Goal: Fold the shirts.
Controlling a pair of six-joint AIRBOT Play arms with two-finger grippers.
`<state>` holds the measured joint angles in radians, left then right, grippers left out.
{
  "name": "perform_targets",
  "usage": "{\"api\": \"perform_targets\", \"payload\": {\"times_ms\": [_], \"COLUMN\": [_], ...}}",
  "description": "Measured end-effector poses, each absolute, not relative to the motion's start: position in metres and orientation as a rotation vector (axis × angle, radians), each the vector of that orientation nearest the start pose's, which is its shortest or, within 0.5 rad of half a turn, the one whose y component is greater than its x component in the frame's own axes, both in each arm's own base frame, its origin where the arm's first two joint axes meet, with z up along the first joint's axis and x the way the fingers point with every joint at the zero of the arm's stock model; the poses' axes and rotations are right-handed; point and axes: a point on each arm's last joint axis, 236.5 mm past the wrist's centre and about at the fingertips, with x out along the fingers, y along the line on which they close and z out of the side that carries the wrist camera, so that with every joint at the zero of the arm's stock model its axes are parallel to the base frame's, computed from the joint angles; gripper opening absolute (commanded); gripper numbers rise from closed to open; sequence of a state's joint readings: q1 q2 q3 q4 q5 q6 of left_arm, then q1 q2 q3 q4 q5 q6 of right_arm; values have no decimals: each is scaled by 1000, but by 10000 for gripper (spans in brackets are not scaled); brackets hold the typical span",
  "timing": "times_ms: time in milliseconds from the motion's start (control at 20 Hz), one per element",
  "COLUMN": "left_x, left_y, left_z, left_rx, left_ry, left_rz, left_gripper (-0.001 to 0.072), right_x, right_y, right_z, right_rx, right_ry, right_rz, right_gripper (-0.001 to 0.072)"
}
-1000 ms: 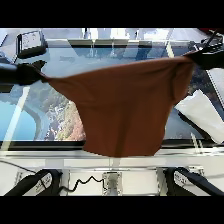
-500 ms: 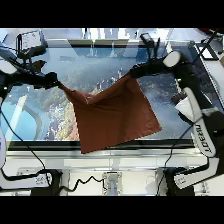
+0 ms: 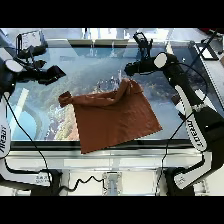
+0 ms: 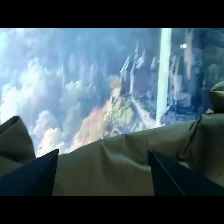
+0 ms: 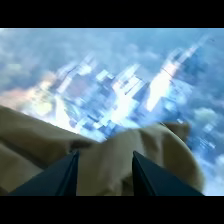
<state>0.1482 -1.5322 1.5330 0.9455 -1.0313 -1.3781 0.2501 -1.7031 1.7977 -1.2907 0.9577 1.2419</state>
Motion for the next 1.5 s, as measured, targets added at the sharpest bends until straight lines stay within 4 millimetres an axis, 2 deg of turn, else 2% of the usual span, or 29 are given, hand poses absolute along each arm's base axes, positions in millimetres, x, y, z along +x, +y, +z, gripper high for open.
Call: {"api": "perform_targets", "payload": {"times_ms": [100,150,200,300,400,550,800,950,1050,1250,1500], "left_x": [514,512,508,500,490,480,471,468,468,470,471], "left_y": [-47,-49,-51,-53,-48,-34,-26,-27,-29,-31,-46], "left_z": [101,105,106,105,97,85,60,44,38,33,30], "left_rx": [-419,-400,-386,-354,-303,-232,-213,-226,-235,-243,-251], "left_ry": [917,919,931,965,1017,1077,1173,1227,1240,1242,1246], "left_rz": [-317,-337,-354,-381,-379,-341,-322,-327,-334,-350,-389], "left_gripper": [594,547,537,537,537,537,538,538,538,538,538], "right_x": [535,527,517,497,477,440,361,310,285,247,229], "right_y": [150,126,104,68,45,31,40,62,80,103,125], "right_z": [72,64,57,49,45,35,-12,-41,-52,-68,-82], "right_rx": [-231,-250,-249,-217,-158,-88,25,133,216,334,466], "right_ry": [940,1014,1087,1206,1286,1386,1546,1609,1618,1635,1628], "right_rz": [415,365,322,258,221,204,242,304,350,395,413], "right_gripper": [373,346,312,305,305,309,333,334,333,333,334]}}
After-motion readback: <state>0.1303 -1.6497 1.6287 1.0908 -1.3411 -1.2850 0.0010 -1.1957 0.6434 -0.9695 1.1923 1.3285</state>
